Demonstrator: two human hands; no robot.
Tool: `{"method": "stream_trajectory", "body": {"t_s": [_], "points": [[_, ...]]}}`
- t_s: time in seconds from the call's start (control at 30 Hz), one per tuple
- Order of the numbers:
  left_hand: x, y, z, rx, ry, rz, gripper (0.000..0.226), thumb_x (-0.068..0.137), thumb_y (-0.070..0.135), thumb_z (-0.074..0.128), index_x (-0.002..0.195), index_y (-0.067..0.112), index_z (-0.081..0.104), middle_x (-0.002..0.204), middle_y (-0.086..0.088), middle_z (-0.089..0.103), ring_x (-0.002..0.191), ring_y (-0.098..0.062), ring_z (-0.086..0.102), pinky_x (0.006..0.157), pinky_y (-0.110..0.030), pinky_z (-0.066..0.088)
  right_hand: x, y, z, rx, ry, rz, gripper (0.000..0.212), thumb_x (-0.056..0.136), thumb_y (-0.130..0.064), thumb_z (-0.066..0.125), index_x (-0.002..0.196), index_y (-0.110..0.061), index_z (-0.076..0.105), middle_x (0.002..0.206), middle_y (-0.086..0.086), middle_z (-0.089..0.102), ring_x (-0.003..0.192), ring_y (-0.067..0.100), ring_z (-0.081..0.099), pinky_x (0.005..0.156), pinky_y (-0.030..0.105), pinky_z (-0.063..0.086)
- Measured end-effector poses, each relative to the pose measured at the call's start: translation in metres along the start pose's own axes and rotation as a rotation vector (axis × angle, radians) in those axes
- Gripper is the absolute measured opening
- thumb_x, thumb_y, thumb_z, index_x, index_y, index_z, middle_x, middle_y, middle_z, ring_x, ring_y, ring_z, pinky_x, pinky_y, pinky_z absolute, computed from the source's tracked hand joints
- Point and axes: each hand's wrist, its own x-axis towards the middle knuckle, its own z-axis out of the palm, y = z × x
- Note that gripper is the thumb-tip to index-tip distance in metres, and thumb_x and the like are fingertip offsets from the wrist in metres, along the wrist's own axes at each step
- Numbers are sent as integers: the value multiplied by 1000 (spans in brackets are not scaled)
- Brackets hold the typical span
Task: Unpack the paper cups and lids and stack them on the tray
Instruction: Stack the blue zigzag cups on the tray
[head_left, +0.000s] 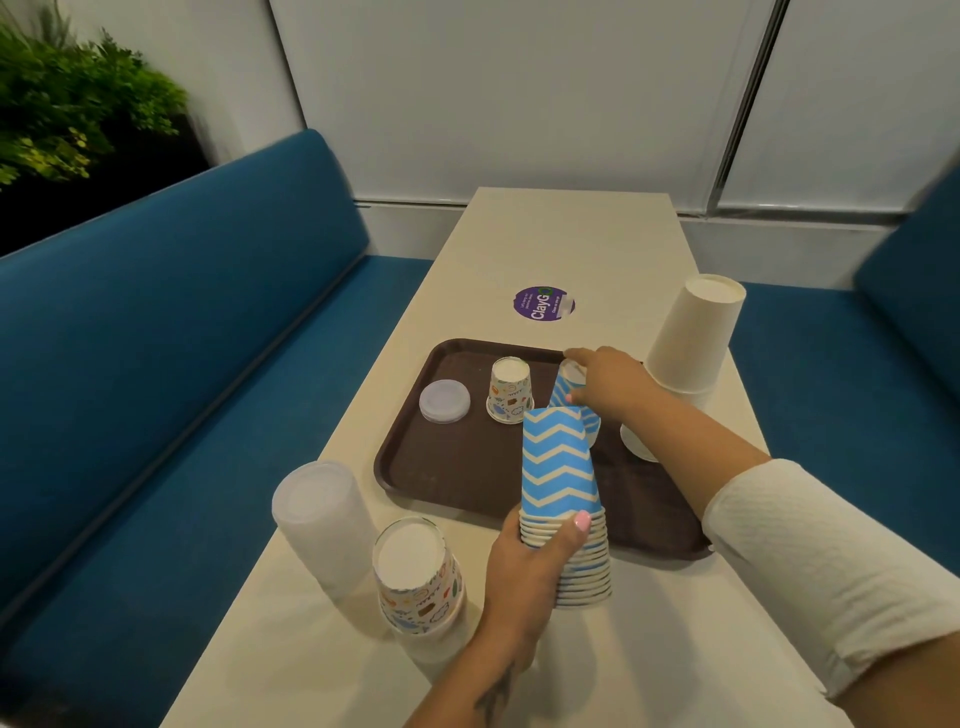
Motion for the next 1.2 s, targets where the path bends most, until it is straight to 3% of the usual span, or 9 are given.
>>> {"method": "stream_trajectory", "body": {"t_s": [0.13,0.23,0.3,0.4,0.5,0.73,0.97,1.2], "points": [[2,4,2,-11,9,-8,73,49,56,77,111,21,62,100,3,74,92,-15,71,84,-39,58,-13,-2,-17,124,196,-44,51,95,-39,52,141,-19,43,138,10,47,122,27,49,96,35,41],[3,7,6,-21,20,-18,77,47,57,78,113,22,60,101,2,74,92,-16,71,85,-42,57,-35,-11,-35,189,360,-90,41,97,-47,43,121,-18,60,120,5,60,106,21,56,83,32,42],[4,8,8,-26,19,-24,79,47,57,79,115,22,59,102,2,73,93,-17,71,86,-44,57,-53,-19,-46,173,379,-116,45,96,-53,40,110,-19,65,109,3,65,97,19,58,77,32,43],[1,11,13,-7,-1,-21,80,48,59,79,117,24,57,102,3,73,92,-16,71,85,-44,57,-77,-28,-57,205,163,-128,55,90,-65,39,105,-21,67,105,1,65,96,19,59,83,35,49],[-3,13,18,5,-18,-11,81,47,59,79,117,25,57,102,4,72,91,-13,71,84,-41,58,-89,-34,-60,218,-111,-132,56,88,-65,45,109,-18,66,110,2,64,100,21,60,89,37,51],[-10,12,18,12,-32,-13,82,47,60,78,118,26,56,104,4,72,93,-15,71,87,-44,57,-91,-32,-59,273,-166,-120,46,87,-55,56,102,-12,67,107,6,65,99,22,61,86,36,52],[-18,10,12,33,-35,-14,84,46,61,78,119,24,56,105,5,72,92,-11,70,85,-36,58,-78,-32,-77,327,47,-77,50,89,-59,49,105,-14,64,111,6,64,103,24,59,94,41,49],[-20,8,5,4,-10,-33,81,48,58,80,117,21,58,103,3,73,92,-14,71,84,-39,58,-61,-30,-93,444,347,-40,44,90,-56,50,107,-18,62,117,6,62,101,20,55,88,40,48]]}}
